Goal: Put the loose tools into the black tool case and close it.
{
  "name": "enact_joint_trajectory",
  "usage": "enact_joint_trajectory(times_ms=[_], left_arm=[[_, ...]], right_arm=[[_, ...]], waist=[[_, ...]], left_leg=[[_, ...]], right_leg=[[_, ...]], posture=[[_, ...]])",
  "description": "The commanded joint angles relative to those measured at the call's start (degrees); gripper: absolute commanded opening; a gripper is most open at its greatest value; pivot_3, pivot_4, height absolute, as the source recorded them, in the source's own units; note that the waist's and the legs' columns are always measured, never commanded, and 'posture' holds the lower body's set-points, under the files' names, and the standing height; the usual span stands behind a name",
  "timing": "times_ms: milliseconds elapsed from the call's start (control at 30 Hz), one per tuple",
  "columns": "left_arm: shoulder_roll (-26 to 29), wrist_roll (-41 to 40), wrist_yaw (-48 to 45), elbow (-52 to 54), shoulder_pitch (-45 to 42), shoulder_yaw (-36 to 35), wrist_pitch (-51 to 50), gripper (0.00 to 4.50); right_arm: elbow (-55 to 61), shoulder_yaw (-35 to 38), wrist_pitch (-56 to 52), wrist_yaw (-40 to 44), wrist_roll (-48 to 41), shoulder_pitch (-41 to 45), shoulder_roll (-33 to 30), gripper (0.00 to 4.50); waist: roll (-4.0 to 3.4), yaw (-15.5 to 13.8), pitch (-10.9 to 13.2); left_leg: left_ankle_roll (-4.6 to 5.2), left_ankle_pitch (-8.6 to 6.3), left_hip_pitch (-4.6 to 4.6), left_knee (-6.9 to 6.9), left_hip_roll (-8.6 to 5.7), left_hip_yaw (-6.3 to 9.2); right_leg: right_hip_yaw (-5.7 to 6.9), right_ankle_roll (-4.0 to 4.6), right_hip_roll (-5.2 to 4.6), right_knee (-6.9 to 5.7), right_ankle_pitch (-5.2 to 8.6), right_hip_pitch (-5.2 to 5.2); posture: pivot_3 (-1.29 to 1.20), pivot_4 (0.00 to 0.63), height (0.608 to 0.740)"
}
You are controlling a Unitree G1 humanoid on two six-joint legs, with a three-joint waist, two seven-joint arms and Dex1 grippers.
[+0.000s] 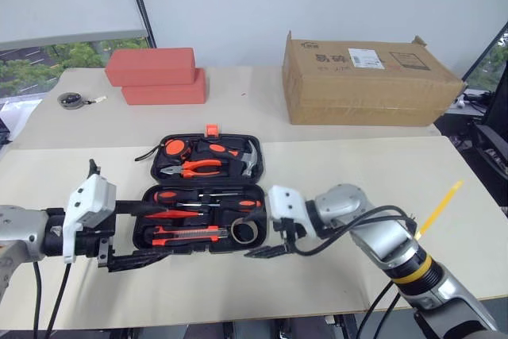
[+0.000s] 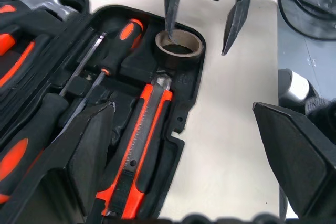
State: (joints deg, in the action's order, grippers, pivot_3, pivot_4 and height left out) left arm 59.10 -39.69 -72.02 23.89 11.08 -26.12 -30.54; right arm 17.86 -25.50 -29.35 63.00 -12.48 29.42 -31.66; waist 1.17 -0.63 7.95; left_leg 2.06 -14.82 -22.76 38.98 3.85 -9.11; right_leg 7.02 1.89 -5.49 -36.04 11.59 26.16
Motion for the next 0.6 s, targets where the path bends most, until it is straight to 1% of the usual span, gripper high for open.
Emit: enact_joint_trajectory(times_ms=[33, 167, 267, 367, 400, 433, 533, 567, 600], left_arm=[[-0.3, 2.4, 0.2, -2.1, -0.4, -0.9, 2.8, 4.5], [-1.0, 1.3, -0.2, -1.7, -0.8, -0.3, 2.8, 4.5], [-1.0, 2.0, -0.9, -1.7, -0.2, 0.1, 3.4, 4.5], [-1.0, 2.1, -1.5, -1.6, 0.2, 0.1, 3.6, 4.5], [-1.0, 2.1, -1.6, -1.6, 0.3, 0.1, 3.6, 4.5], [-1.0, 2.1, -1.6, -1.5, 0.4, 0.0, 3.7, 4.5], [-1.2, 1.8, -1.9, -1.1, 0.7, -0.4, 3.9, 4.5], [-1.2, 1.7, -2.0, -1.0, 0.8, -0.5, 3.9, 4.5], [-1.3, 1.6, -2.0, -0.9, 1.0, -0.7, 3.9, 4.5]], right_arm=[[0.9, 3.9, 2.1, -1.1, -2.1, 1.5, 1.5, 3.64], [0.9, 5.5, 0.6, -1.3, -6.5, 1.5, 6.1, 3.64], [-1.3, 3.4, 2.1, -1.4, -5.1, 2.0, 8.2, 2.93], [-3.2, 1.4, 2.7, -1.2, -4.1, 2.9, 10.1, 1.91], [-3.6, 0.7, 2.6, -1.0, -4.0, 3.0, 10.4, 1.64], [-4.9, -1.2, 3.9, -0.1, -2.1, 3.1, 9.7, 1.2], [-7.3, -4.9, 6.5, 2.3, 1.8, 2.5, 7.1, 0.27], [-7.8, -5.3, 6.9, 2.6, 2.5, 2.4, 6.4, 0.01], [-8.3, -5.8, 7.6, 2.8, 3.4, 2.3, 5.6, 0.01]], waist=[[0.01, 0.0, 0.0], [0.02, 0.2, 0.0], [0.02, 0.2, 0.0], [0.02, 0.3, 0.0], [0.04, 0.3, 0.0], [0.04, 0.3, 0.0], [0.04, 0.2, 0.0], [0.04, 0.2, 0.0], [0.04, 0.2, 0.0]], left_leg=[[0.0, 0.0, 0.0, 0.0, 0.0, 0.0], [-0.01, -0.01, 0.01, -0.01, 0.04, -0.01], [-0.08, 0.06, 0.01, -0.02, 0.05, 0.0], [-0.13, 0.08, 0.01, 0.0, 0.02, -0.03], [-0.12, 0.08, 0.01, 0.0, 0.02, -0.03], [-0.12, 0.08, 0.02, 0.0, 0.02, -0.03], [-0.12, 0.08, 0.03, 0.0, 0.02, -0.02], [-0.12, 0.07, 0.02, 0.0, 0.02, -0.02], [-0.12, 0.08, 0.02, 0.0, 0.01, -0.03]], right_leg=[[0.0, 0.0, 0.01, 0.0, 0.0, 0.01], [-0.01, 0.01, 0.02, -0.01, 0.0, 0.01], [0.0, 0.03, 0.05, -0.02, -0.01, 0.01], [-0.02, 0.06, 0.0, -0.02, -0.03, 0.0], [-0.02, 0.07, -0.01, -0.01, -0.04, 0.0], [-0.02, 0.07, -0.01, -0.02, -0.04, -0.01], [-0.01, 0.08, -0.01, -0.02, -0.03, 0.0], [0.0, 0.08, -0.01, -0.02, -0.03, -0.01], [-0.01, 0.07, -0.03, -0.02, -0.03, 0.0]], posture=[[0.0, 0.15, 0.712], [0.0, 0.15, 0.712], [0.0, 0.15, 0.712], [0.0, 0.15, 0.712], [0.0, 0.15, 0.712], [0.0, 0.15, 0.712], [0.0, 0.15, 0.712], [0.0, 0.15, 0.712], [0.0, 0.15, 0.712]])
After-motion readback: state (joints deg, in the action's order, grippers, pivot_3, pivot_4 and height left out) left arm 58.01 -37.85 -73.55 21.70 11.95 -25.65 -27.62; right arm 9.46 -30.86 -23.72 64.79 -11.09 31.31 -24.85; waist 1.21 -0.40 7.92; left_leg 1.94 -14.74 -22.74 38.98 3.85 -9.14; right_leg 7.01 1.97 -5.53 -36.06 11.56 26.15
